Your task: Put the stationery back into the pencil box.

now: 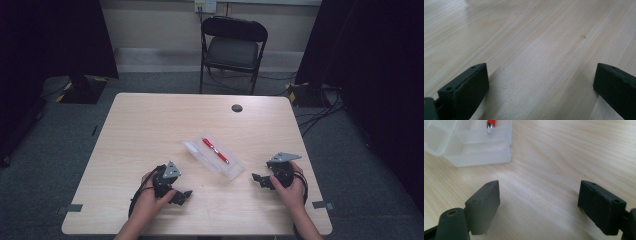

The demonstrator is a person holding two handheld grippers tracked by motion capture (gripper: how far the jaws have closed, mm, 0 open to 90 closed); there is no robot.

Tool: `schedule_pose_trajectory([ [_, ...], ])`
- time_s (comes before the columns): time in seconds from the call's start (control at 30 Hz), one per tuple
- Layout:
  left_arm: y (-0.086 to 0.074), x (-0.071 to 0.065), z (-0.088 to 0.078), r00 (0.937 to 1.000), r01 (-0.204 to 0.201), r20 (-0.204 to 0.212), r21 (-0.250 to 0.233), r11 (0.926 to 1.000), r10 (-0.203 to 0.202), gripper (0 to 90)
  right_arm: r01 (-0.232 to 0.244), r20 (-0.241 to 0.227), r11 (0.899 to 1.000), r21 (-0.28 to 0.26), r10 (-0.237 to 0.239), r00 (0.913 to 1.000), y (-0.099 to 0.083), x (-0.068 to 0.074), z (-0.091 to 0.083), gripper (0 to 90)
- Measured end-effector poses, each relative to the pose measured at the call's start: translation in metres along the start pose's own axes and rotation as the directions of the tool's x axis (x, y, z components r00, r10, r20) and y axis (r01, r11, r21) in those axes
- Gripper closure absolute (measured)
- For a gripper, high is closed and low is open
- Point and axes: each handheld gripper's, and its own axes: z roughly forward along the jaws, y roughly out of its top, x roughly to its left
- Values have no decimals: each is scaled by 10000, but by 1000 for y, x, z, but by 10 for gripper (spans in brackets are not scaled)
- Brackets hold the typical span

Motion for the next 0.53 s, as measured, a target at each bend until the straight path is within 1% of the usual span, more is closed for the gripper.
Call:
schedule_pose_trajectory([
  [0.07, 0, 0, 0, 10000, 0, -1, 0, 10000, 0, 0, 279, 214, 9996, -55, -278, 9994, -3, 1, 1, 167],
  [0.17, 0, 0, 0, 10000, 0, 3, -6, 10000, 0, 0, 407, 322, 9992, 6, -407, 9987, -3, 2, 1, 163],
  [0.23, 0, 0, 0, 10000, -53, -13, 3, 10000, 53, 0, 422, 323, 9991, -5, -422, 9986, -4, 2, 1, 163],
  [0.3, 0, 0, 0, 10000, -2, 0, -4, 10000, 2, 0, 423, 318, 9991, -12, -422, 9986, -4, 2, 1, 163],
  [0.33, 0, 0, 0, 10000, -59, -13, 6, 10000, 59, 0, 431, 309, 9991, -26, -430, 9986, -4, 2, 1, 163],
  [0.53, 0, 0, 0, 10000, -11, -2, -4, 10000, 11, 0, 426, 323, 9991, -10, -425, 9986, -4, 2, 1, 163],
])
